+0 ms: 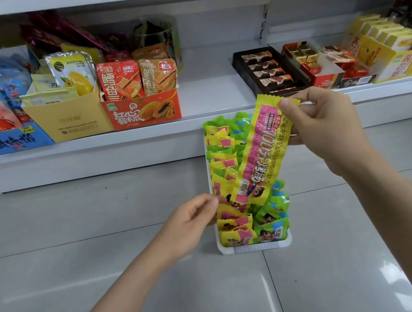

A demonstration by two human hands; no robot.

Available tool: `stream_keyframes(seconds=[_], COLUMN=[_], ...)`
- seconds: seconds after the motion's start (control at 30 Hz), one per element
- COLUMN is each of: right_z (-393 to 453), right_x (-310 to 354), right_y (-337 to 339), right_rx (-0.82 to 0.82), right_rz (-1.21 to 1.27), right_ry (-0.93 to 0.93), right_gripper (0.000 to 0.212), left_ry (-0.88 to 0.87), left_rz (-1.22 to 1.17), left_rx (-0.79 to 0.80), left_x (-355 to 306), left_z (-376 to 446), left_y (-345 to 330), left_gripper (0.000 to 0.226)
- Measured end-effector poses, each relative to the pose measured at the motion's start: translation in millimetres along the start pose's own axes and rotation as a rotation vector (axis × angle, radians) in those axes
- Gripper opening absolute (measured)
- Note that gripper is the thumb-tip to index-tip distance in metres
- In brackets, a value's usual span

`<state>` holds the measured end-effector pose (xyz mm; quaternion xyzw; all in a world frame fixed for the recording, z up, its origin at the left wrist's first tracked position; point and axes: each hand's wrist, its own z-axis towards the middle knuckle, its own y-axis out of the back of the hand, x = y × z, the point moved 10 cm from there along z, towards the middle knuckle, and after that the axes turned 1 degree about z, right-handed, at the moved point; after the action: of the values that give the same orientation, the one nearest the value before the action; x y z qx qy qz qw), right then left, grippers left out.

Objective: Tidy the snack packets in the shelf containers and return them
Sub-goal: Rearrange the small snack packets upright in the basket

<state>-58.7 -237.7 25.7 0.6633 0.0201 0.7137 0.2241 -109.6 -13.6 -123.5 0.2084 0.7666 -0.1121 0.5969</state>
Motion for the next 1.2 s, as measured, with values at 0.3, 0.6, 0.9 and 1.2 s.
stream_keyframes(seconds=[0.3,0.6,0.9,1.2], right_z=[22,28,19,16], right_x=[37,17,1,-4], right_y=[10,-35,-45,-60], right_rx=[-0.067,0.043,0.069,0.159], right_rz=[0.12,0.271,0.392,0.63], right_ry=[0.072,-0.105,-0.173,-0.272], right_gripper=[0.012,0.024,0.026,0.01], left_ry=[-0.083,-0.189,-0.077,0.107], left_rz=[-0.079,-0.176,-0.425,-0.884], left_rx=[-0.05,-0.126,-0.051,0.159], left_x=[-46,-62,-38,-45], left_z=[19,17,7,8], left_y=[7,7,-1,-25], left_gripper=[0.049,0.025,0.043,0.029])
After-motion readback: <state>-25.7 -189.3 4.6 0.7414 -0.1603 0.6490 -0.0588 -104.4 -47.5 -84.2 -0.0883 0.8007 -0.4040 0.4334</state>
